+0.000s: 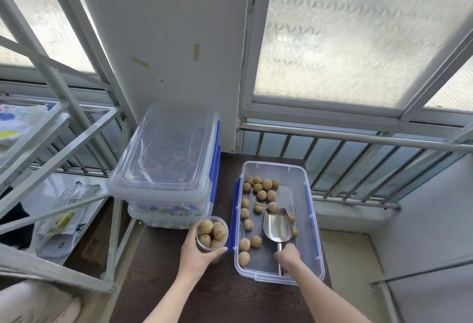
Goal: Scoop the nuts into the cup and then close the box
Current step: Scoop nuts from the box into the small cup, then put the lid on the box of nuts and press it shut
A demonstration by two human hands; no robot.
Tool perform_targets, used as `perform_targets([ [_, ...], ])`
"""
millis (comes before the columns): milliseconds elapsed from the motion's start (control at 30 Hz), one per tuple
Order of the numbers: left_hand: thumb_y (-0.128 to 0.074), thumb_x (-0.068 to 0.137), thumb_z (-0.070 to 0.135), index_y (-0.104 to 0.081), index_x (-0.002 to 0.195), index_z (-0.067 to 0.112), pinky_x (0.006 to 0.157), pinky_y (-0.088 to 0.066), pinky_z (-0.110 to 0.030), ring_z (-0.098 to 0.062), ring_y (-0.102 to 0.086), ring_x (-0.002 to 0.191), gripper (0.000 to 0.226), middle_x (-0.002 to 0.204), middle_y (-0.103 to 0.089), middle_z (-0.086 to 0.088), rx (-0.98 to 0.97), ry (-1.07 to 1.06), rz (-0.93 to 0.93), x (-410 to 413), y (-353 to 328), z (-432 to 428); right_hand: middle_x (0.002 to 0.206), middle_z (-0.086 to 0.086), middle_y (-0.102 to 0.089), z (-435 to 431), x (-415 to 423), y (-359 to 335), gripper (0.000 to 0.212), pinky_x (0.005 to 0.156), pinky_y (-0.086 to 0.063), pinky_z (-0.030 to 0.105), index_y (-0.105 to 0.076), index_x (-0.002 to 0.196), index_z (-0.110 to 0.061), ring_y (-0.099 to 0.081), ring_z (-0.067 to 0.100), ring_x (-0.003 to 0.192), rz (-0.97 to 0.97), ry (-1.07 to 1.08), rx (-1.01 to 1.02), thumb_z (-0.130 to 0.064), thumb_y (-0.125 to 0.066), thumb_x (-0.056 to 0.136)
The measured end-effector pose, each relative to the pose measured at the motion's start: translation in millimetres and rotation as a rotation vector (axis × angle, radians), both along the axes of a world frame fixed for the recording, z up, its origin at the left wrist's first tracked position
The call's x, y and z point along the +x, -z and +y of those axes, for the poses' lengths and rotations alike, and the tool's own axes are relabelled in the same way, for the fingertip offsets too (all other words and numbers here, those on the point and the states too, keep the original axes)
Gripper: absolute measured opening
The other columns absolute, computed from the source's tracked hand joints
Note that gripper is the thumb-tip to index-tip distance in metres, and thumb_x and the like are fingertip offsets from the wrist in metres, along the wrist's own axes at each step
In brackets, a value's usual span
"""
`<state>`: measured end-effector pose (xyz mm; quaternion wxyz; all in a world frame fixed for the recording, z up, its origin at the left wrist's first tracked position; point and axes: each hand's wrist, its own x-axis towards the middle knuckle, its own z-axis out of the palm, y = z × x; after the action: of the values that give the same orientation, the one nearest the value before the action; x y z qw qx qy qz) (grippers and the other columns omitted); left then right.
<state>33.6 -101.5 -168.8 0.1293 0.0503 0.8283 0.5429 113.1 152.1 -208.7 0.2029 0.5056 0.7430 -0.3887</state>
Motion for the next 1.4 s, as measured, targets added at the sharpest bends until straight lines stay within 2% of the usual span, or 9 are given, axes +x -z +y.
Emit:
perform_targets([
  [233, -0.096, 0.047, 0.032, -0.051, 0.122, 0.032, 0.104, -0.039, -0.027, -0.01, -0.054, 0.119, 0.088, 0.125, -0.059, 0.009, 0.023, -0.001, -0.046, 2, 1, 2, 0.121, 0.015, -0.063, -3, 2, 1, 0.034, 0.076, -0.041, 0.031, -0.057, 0.114, -0.004, -0.059, 0.034, 0.111, 0.038, -0.088, 0.076, -0.023, -0.056, 0.086],
  [367, -0.089, 0.037, 0.056, -0.048, 0.113, 0.045, 0.101, -0.039, -0.024, 0.001, -0.053, 0.113, 0.088, 0.12, -0.055, 0.022, 0.039, 0.009, -0.042, 0, -3, 4, 0.114, 0.018, -0.065, 4, -1, 0, 0.033, 0.086, -0.048, 0.036, -0.06, 0.109, -0.001, -0.062, 0.036, 0.107, 0.085, -0.043, 0.069, -0.027, -0.053, 0.089],
  [600, -0.095, 0.053, 0.022, -0.042, 0.12, 0.034, 0.098, -0.036, -0.023, -0.007, -0.049, 0.114, 0.086, 0.114, -0.053, 0.019, 0.042, 0.048, -0.053, -2, -9, 9, 0.072, 0.006, -0.055, 5, -5, 6, 0.018, 0.062, -0.039, 0.026, -0.048, 0.065, -0.011, -0.053, 0.023, 0.077, 0.058, -0.063, -0.003, -0.007, -0.054, 0.082],
  [733, -0.094, 0.054, 0.021, -0.042, 0.12, 0.035, 0.096, -0.034, -0.021, -0.005, -0.048, 0.112, 0.085, 0.109, -0.047, 0.032, 0.029, 0.059, -0.079, 1, -11, 9, 0.088, 0.01, -0.055, 6, 0, 13, 0.004, 0.068, -0.039, 0.027, -0.05, 0.082, -0.006, -0.053, 0.024, 0.081, 0.027, -0.063, 0.043, -0.006, -0.051, 0.079],
  [1000, -0.096, 0.051, 0.03, -0.038, 0.128, 0.034, 0.103, -0.035, -0.025, -0.012, -0.046, 0.125, 0.096, 0.132, -0.051, 0.006, -0.039, 0.098, -0.145, -2, -18, 3, 0.095, 0.011, -0.06, -1, 3, 8, 0.008, 0.076, -0.048, 0.034, -0.05, 0.087, -0.01, -0.054, 0.026, 0.084, 0.048, -0.122, 0.092, -0.017, -0.053, 0.084],
  [1100, -0.094, 0.051, 0.036, -0.037, 0.141, 0.017, 0.111, -0.033, -0.034, -0.02, -0.041, 0.135, 0.108, 0.146, -0.043, -0.004, -0.15, 0.087, -0.18, -8, -31, -9, 0.106, 0.013, -0.064, 0, 4, -6, 0.025, 0.078, -0.046, 0.034, -0.058, 0.1, -0.007, -0.061, 0.031, 0.098, 0.031, -0.16, 0.138, -0.03, -0.051, 0.091],
  [1167, -0.091, 0.056, 0.045, -0.046, 0.137, 0.008, 0.108, -0.039, -0.034, -0.023, -0.049, 0.129, 0.1, 0.141, -0.051, -0.008, -0.251, 0.121, -0.203, -14, -59, -22, 0.112, 0.014, -0.062, -2, -2, -29, 0.029, 0.078, -0.045, 0.035, -0.057, 0.107, -0.006, -0.061, 0.032, 0.104, 0.138, -0.115, 0.231, -0.029, -0.049, 0.093],
  [1300, -0.079, 0.076, 0.034, -0.071, 0.102, 0.013, 0.085, -0.053, -0.016, -0.008, -0.07, 0.091, 0.035, 0.097, -0.074, 0.003, -0.106, 0.102, 0.023, -43, -143, -50, 0.103, 0.007, -0.061, -30, -48, -103, 0.016, 0.076, -0.047, 0.033, -0.055, 0.103, -0.012, -0.059, 0.021, 0.091, 0.575, -0.063, 0.237, -0.025, -0.054, 0.094],
  [1400, -0.071, 0.087, 0.026, -0.067, 0.112, 0.01, 0.09, -0.05, -0.02, -0.012, -0.067, 0.099, 0.03, 0.108, -0.071, 0.0, 0.028, -0.061, 0.304, -91, -190, -67, 0.102, 0.006, -0.061, -68, -104, -154, 0.02, 0.076, -0.046, 0.024, -0.056, 0.111, -0.013, -0.059, 0.017, 0.09, 0.775, -0.124, 0.086, -0.025, -0.057, 0.095],
])
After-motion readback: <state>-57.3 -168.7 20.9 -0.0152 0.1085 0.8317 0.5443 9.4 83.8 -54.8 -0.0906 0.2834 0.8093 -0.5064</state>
